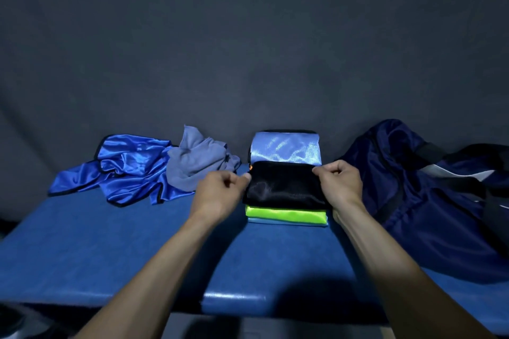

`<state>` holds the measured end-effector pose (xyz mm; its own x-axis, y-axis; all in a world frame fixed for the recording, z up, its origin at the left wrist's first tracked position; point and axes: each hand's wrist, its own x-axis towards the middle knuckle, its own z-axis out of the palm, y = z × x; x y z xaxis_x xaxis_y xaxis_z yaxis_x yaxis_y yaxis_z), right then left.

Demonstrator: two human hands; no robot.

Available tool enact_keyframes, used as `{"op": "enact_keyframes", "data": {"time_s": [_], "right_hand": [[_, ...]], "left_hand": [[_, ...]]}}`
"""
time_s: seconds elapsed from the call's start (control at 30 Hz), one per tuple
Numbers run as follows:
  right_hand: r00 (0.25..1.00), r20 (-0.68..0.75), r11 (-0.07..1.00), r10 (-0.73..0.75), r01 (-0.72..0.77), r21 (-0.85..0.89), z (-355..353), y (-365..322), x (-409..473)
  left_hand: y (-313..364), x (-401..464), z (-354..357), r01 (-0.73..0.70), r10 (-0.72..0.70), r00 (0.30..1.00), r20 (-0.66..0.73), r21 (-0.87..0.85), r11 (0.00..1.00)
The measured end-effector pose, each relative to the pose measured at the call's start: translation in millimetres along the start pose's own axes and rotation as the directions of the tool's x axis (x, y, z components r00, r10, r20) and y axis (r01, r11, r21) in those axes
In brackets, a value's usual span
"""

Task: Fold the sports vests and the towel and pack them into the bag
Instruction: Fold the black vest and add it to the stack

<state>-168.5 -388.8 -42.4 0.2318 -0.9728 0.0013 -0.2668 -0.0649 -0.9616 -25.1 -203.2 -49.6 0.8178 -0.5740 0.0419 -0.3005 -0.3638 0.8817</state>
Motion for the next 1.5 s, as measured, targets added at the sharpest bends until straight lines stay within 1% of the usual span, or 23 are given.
{"op": "enact_keyframes", "data": {"time_s": [0.03,0.13,0.23,0.3,0.37,0.5,0.53,0.63,0.67,0.7,0.8,0.9,0.93,1.0,1.07,1.1,1.2,1.27,1.33,1.4,1.5], "right_hand": [[1.0,-0.01,1.0,-0.002,0.002,0.002,0.7,-1.0,-1.4],[1.0,-0.027,1.0,0.0,0.001,0.016,2.5,-4.1,-7.4],[0.999,-0.038,1.0,0.0,0.001,0.015,2.6,-4.4,-12.1],[0.999,-0.044,1.0,-0.004,0.004,0.006,2.9,-4.2,-14.9],[0.999,-0.049,1.0,-0.006,0.006,0.003,3.7,-3.9,-16.5],[0.998,-0.057,1.0,-0.015,0.014,-0.012,6.3,-1.4,-17.0],[0.998,-0.057,1.0,-0.016,0.015,-0.018,6.5,-1.1,-16.9],[0.998,-0.054,0.999,-0.021,0.019,-0.035,7.6,0.4,-15.7],[0.998,-0.053,0.999,-0.022,0.02,-0.038,7.6,0.4,-15.6],[0.998,-0.053,0.999,-0.024,0.022,-0.04,8.0,0.9,-15.1],[0.998,-0.055,0.999,-0.025,0.023,-0.045,8.2,2.2,-14.6],[0.999,-0.048,0.999,-0.021,0.019,-0.034,9.0,3.9,-14.3],[0.999,-0.046,0.999,-0.023,0.022,-0.034,9.1,4.2,-14.4],[0.999,-0.046,0.999,-0.028,0.026,-0.04,9.2,5.1,-13.3],[0.999,-0.043,0.999,-0.03,0.028,-0.043,9.9,6.7,-12.0],[0.999,-0.037,0.999,-0.033,0.031,-0.043,10.7,7.6,-11.4],[0.998,-0.007,0.997,-0.056,0.055,-0.057,12.8,9.3,-11.6],[0.997,0.004,0.994,-0.082,0.082,-0.068,13.7,9.7,-11.8],[0.996,0.006,0.993,-0.091,0.091,-0.069,13.8,9.7,-12.1],[0.995,0.007,0.993,-0.095,0.096,-0.073,13.3,9.9,-12.5],[0.996,0.002,0.992,-0.093,0.093,-0.082,12.7,9.3,-13.3]], "left_hand": [[1.5,-8.8,2.2,-0.01,0.01,1.0,-0.017,-0.002,1.0],[5.5,-25.6,7.6,-0.029,0.023,0.998,-0.052,-0.113,0.993],[9.1,-34.5,16.8,-0.056,0.054,0.998,-0.012,-0.227,0.972],[11.1,-35.4,22.1,-0.049,0.055,0.998,0.012,-0.298,0.953],[8.5,-31.5,25.4,-0.009,0.023,0.999,0.04,-0.311,0.95],[-3.3,-19.0,20.5,0.099,-0.062,0.988,0.142,-0.271,0.958],[-4.8,-15.8,19.0,0.105,-0.077,0.99,0.116,-0.255,0.961],[1.4,-9.3,15.6,0.036,-0.065,0.99,-0.124,-0.218,0.975],[4.3,-7.0,16.7,0.013,-0.049,0.986,-0.159,-0.223,0.975],[8.0,-4.6,18.7,-0.002,-0.034,0.986,-0.163,-0.214,0.977],[17.5,0.5,26.7,0.01,-0.023,0.994,-0.111,-0.113,0.994],[22.6,8.0,34.2,0.094,-0.098,0.995,-0.03,-0.1,0.991],[23.2,11.4,36.6,0.117,-0.118,0.993,0.004,-0.136,0.984],[24.0,16.6,39.8,0.146,-0.13,0.989,0.071,-0.299,0.943],[24.4,18.4,38.2,0.179,-0.147,0.983,0.106,-0.442,0.879],[22.7,18.2,36.2,0.192,-0.16,0.981,0.108,-0.466,0.863],[8.5,22.0,30.8,0.241,-0.219,0.971,0.101,-0.364,0.9],[6.8,25.8,29.4,0.287,-0.263,0.958,0.119,-0.325,0.901],[12.2,30.4,30.0,0.285,-0.277,0.958,0.066,-0.262,0.922],[16.8,33.6,31.8,0.23,-0.232,0.973,0.012,-0.179,0.956],[16.6,34.1,34.5,0.096,-0.096,0.995,-0.019,-0.037,0.995]]}}
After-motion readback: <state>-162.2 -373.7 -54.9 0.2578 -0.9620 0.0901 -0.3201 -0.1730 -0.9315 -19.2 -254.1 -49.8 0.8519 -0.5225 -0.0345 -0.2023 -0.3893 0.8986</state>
